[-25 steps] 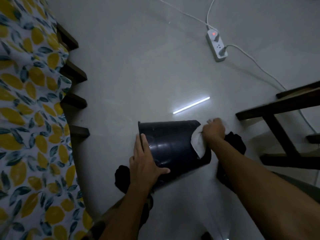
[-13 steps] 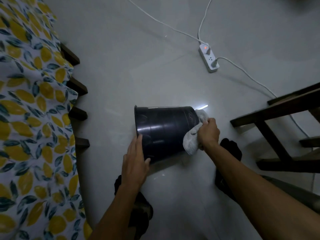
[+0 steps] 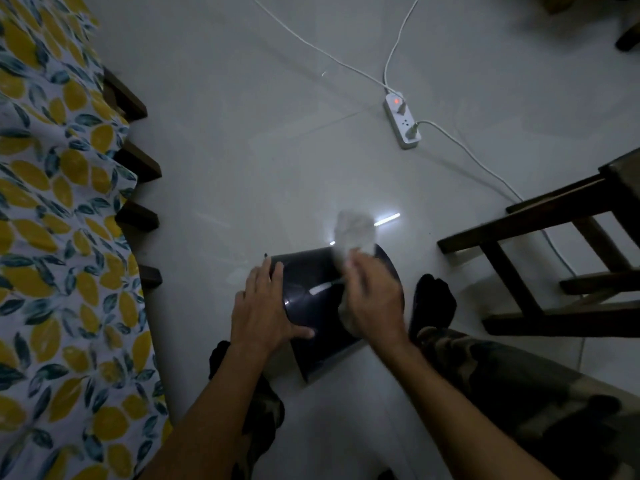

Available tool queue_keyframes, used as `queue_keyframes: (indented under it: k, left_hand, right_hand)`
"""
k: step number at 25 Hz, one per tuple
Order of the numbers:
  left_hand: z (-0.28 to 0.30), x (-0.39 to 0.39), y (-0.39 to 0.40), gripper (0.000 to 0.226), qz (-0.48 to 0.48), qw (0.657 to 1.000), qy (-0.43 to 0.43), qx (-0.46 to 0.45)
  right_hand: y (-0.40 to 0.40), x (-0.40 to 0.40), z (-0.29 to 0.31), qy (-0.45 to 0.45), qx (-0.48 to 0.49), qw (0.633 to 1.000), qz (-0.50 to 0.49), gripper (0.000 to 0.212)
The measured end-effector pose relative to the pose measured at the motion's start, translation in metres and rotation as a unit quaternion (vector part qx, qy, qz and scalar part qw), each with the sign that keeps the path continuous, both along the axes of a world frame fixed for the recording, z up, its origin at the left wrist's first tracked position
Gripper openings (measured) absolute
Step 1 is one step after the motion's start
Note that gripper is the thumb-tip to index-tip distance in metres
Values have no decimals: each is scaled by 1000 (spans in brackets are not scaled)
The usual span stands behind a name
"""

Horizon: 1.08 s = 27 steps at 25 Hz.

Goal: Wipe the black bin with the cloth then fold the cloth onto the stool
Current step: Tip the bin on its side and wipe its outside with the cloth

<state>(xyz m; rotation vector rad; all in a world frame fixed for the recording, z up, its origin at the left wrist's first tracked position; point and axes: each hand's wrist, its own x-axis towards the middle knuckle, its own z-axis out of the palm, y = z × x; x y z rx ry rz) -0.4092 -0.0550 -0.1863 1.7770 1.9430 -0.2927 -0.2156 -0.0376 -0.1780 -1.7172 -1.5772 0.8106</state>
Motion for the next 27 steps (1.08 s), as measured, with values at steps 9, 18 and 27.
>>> queue_keyframes:
  k: [9,18,27]
  left_hand:
    - [-48,-4,-20,161,-7,995,-87,-39]
    - [-27,7,-11,162,-15,998,-50,-43]
    - [-21,16,-10,154,164,958,-225,-70]
  right_hand:
    - [-24,-47,-89,-265,-56,945,182,47]
    - [62,113,-99,-200,-221,943,-147,30]
    - [49,78,-78,-18,-183,963,-197,32]
